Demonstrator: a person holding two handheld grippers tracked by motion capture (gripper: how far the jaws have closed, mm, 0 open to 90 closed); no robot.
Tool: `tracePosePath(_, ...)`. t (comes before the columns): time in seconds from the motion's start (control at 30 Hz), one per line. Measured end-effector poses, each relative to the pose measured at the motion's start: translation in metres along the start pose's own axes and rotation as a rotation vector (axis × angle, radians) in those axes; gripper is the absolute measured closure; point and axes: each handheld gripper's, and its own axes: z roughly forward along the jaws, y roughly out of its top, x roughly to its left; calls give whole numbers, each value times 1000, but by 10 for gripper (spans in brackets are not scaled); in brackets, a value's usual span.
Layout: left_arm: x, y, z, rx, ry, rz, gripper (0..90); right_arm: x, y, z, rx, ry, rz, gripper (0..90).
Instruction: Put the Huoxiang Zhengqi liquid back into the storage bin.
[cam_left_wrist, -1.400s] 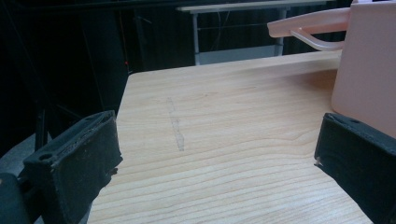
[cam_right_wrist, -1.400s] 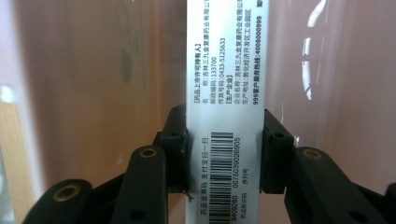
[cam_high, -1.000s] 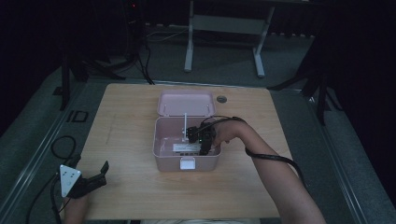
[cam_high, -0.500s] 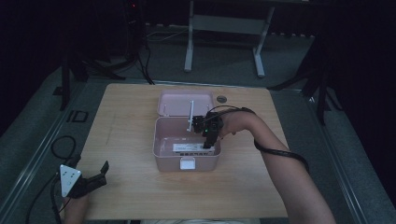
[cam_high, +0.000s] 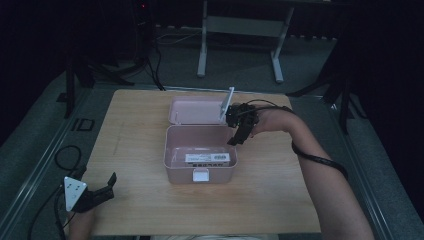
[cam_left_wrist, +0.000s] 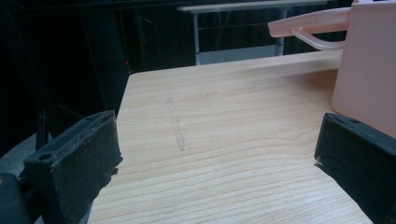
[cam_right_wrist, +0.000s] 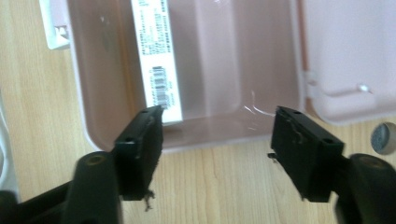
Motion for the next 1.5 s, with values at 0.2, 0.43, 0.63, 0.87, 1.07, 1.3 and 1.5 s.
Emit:
tracePosePath(0.2,0,0,0,1,0,1,3,-10,-26,-8,-65,-30,74,198)
tracePosePath(0.43,0,0,0,2,1,2,3,-19,-59,3,-86,-76,144,110)
tracePosePath(0.63,0,0,0,2,0,1,3,-29,-85,28,-122,-139,221,106)
tracePosePath(0.87,0,0,0,-2,-1,-1,3,-32,-110,70,-224,-279,320,106)
tracePosePath(1.07,0,0,0,-3,-2,-1,3,-27,-128,97,-302,-343,383,107)
tracePosePath(1.3,0,0,0,-4,-1,0,3,-18,-148,119,-355,-371,446,107)
tracePosePath(1.5,0,0,0,-3,-2,-1,3,-7,-165,128,-445,-408,493,107)
